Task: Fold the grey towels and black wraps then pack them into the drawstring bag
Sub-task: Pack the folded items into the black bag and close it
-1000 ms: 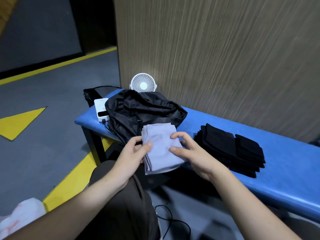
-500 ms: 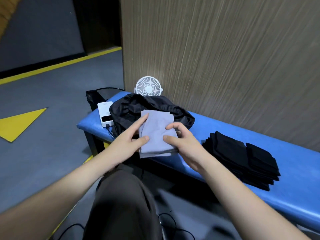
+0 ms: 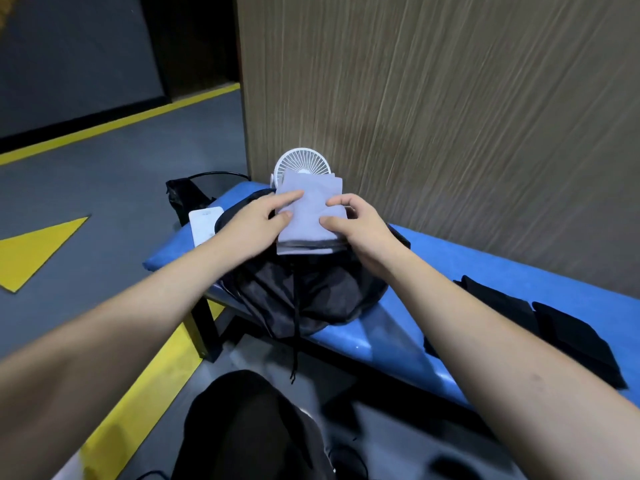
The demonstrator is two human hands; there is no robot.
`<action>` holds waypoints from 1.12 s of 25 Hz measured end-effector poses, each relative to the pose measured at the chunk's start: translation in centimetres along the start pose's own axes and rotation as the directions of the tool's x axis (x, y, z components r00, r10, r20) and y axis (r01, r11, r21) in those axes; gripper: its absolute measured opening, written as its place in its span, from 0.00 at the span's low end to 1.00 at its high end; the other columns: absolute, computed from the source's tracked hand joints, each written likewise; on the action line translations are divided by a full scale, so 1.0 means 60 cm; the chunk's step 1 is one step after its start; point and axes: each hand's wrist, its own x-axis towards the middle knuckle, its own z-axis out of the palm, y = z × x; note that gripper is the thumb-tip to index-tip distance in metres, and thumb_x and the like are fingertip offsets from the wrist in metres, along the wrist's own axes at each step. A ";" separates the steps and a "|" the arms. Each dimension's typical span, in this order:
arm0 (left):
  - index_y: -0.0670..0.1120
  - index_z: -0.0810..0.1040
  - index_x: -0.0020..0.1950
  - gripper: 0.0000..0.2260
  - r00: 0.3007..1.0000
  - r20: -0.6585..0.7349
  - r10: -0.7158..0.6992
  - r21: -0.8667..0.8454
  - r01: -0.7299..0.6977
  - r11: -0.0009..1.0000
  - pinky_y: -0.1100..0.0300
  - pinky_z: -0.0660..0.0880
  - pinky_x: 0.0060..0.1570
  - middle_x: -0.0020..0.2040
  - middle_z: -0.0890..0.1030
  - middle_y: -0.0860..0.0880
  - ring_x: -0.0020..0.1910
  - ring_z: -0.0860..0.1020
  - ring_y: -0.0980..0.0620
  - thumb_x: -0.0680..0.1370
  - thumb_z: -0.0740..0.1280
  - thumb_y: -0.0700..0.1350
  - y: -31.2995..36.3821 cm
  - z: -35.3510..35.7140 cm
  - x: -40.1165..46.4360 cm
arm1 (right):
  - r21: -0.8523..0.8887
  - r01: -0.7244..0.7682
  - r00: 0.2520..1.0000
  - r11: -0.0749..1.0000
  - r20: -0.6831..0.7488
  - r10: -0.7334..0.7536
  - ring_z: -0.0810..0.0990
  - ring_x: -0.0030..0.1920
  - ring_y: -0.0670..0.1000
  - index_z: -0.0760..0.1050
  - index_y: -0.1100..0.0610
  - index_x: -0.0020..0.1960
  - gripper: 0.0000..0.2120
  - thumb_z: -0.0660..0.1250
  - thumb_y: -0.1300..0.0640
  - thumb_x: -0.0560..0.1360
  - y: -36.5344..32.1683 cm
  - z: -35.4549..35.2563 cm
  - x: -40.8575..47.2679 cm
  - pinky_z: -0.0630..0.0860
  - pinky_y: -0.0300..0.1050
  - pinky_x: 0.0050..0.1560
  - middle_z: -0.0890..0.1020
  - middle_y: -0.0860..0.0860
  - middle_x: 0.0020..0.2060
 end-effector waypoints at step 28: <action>0.52 0.69 0.55 0.13 0.981 0.094 -0.167 0.331 0.127 0.935 0.54 0.71 0.40 0.51 0.78 0.49 0.39 0.76 0.53 0.81 0.57 0.60 -0.056 0.030 0.011 | -0.478 0.010 0.955 0.878 0.265 0.134 0.71 0.42 0.46 0.74 0.44 0.59 0.20 0.74 0.58 0.71 0.072 -0.034 0.004 0.69 0.36 0.41 0.72 0.50 0.51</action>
